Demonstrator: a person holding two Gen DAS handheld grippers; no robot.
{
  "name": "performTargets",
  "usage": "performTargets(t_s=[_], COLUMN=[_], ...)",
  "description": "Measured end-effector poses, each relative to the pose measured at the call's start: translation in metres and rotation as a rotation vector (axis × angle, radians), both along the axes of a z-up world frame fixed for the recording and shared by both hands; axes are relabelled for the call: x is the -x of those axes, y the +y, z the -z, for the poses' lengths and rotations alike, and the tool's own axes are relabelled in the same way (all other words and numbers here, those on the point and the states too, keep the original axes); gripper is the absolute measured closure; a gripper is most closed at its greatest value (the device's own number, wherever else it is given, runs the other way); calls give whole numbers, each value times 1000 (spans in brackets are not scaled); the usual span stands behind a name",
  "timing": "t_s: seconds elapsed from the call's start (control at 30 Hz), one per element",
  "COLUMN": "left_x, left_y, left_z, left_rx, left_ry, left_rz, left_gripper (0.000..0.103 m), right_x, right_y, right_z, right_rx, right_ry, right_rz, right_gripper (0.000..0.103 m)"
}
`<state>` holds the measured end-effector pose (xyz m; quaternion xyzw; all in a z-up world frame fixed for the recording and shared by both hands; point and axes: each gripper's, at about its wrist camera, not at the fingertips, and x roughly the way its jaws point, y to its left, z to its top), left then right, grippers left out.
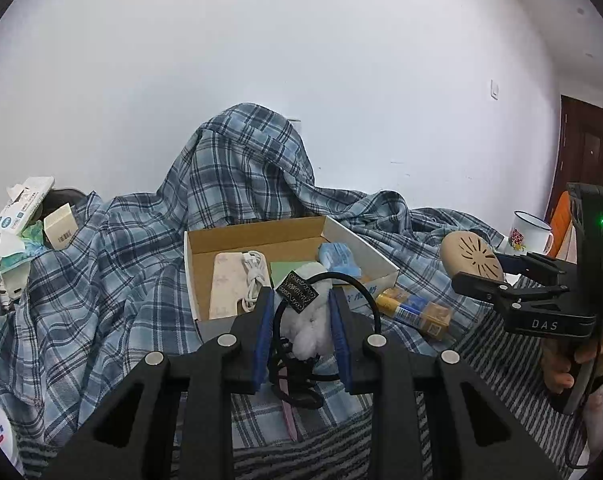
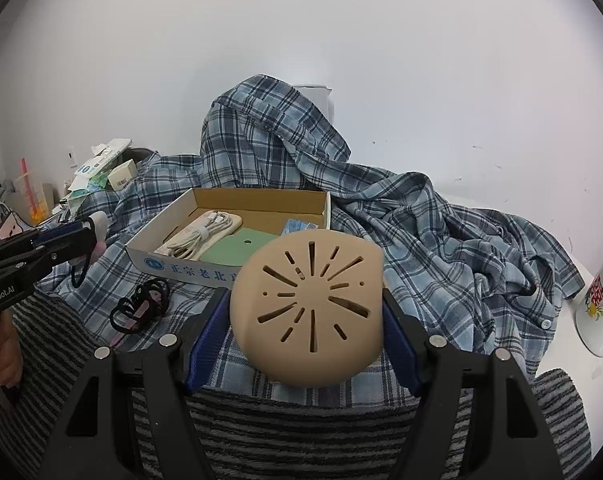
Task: Organize soft objects
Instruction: 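Lower the earphone cable and soap box into the box and open both tools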
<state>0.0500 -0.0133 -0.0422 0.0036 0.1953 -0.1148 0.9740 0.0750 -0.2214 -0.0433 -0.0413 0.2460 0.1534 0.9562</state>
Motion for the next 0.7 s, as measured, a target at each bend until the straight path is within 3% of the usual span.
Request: performTargets(t_s=[0.23, 0.37, 0.7], left_x=[13, 11, -28], left_y=[-1, -2, -2], left_z=[-18, -45, -126], left_rx=[28, 8, -6], left_ry=[-12, -35, -200], left_rz=[-17, -46, -64], left_gripper=[74, 74, 74], right_x=[3, 5, -13], right_y=[-3, 1, 28], right_z=[-2, -14, -110], right_rx=[-4, -2, -61], right_ry=[-20, -21, -207], right_rz=[0, -17, -48], right_gripper=[33, 33, 33])
